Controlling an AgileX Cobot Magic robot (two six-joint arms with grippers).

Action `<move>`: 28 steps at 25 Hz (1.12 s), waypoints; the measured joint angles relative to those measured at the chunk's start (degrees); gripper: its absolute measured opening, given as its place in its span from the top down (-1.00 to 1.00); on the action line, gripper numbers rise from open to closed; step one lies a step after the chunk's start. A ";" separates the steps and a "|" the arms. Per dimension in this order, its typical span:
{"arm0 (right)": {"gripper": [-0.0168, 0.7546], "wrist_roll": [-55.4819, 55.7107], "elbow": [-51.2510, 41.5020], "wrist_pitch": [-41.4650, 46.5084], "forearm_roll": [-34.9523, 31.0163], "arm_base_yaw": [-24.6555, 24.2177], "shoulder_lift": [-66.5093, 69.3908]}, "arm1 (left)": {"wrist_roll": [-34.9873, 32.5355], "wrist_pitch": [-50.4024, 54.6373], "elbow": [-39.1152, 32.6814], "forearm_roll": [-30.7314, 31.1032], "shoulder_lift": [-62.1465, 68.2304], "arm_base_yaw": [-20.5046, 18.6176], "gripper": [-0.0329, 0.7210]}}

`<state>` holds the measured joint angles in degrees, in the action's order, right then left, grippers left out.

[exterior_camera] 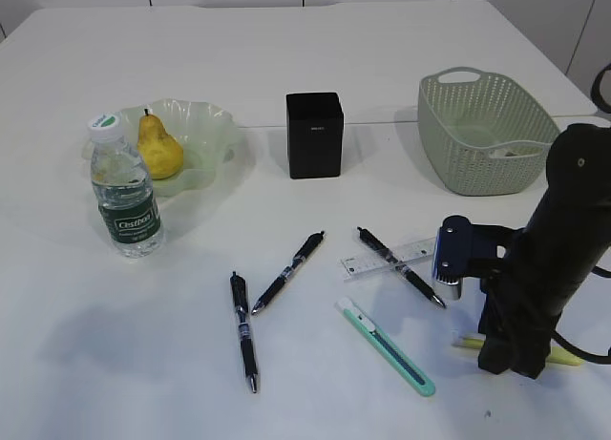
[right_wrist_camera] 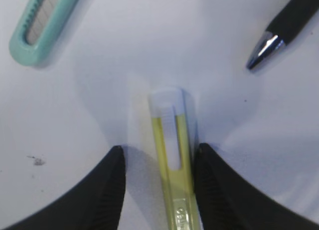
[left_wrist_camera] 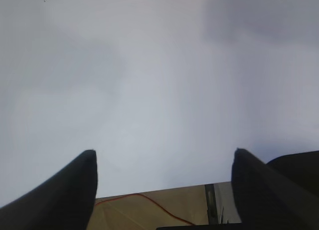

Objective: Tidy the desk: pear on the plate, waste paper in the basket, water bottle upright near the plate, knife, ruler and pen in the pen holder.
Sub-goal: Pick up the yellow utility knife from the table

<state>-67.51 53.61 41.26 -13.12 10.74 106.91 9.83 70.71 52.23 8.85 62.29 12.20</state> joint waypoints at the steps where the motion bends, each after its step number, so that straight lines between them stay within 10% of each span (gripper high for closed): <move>1: 0.00 0.00 0.00 0.00 0.01 0.00 0.00 | 0.00 0.00 0.00 0.00 0.00 0.00 -0.66; 13: 0.02 0.13 0.00 -0.72 0.01 0.00 0.00 | 0.00 0.00 0.00 0.00 0.00 0.00 -0.66; 20: 0.50 0.13 0.57 -2.14 0.01 0.00 0.83 | 0.00 0.00 0.00 0.00 0.00 0.00 -0.66; 28: 0.53 9.18 0.77 -2.54 -2.44 0.00 1.05 | 0.00 0.00 0.00 0.00 0.00 0.00 -0.66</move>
<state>-58.33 54.38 38.72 -15.56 10.74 107.97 9.83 70.71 52.23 8.85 62.29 12.20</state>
